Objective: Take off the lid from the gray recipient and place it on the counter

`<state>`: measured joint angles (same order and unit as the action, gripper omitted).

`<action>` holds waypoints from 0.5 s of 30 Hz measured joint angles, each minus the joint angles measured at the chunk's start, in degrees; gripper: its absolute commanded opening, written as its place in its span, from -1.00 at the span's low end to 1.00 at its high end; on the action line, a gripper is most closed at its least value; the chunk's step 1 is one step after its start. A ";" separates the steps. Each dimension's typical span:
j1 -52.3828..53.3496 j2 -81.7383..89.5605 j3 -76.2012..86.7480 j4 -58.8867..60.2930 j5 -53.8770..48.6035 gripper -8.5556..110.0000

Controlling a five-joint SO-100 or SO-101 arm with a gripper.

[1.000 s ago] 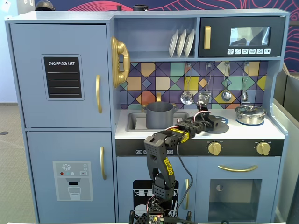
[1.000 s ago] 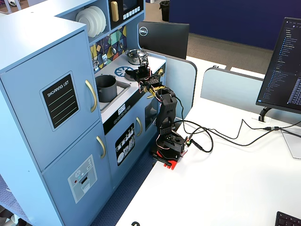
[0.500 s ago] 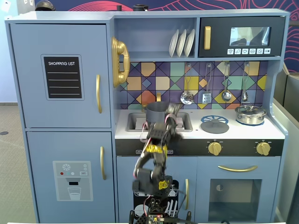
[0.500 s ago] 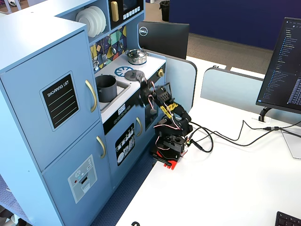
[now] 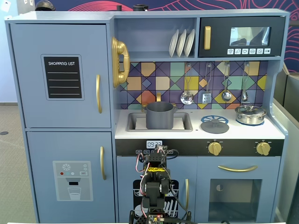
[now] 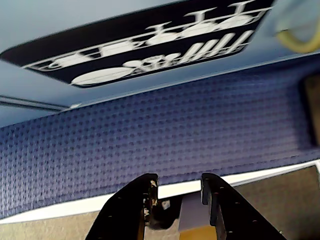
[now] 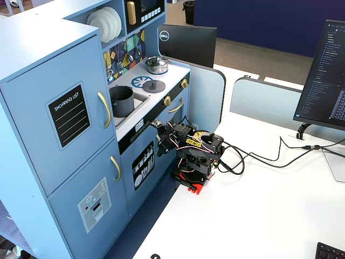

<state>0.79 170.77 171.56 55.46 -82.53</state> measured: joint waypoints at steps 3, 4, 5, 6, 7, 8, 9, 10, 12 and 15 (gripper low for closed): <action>-1.23 2.20 0.70 2.02 2.02 -0.86; -1.67 3.08 0.70 3.96 2.11 -0.86; -2.20 3.96 0.70 6.42 2.02 -0.86; -2.64 4.92 0.70 9.14 1.49 -0.86; -2.99 6.06 0.70 12.22 0.62 -0.86; -2.99 7.21 0.70 14.59 -0.18 -0.85; -2.90 8.35 0.70 17.75 -1.14 -0.85; -2.55 9.49 0.53 20.04 -2.46 -0.85; -1.85 10.99 0.35 21.80 -4.66 -0.84; -1.23 11.60 0.35 21.80 -5.10 -0.82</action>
<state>-0.44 182.37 171.91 77.26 -87.63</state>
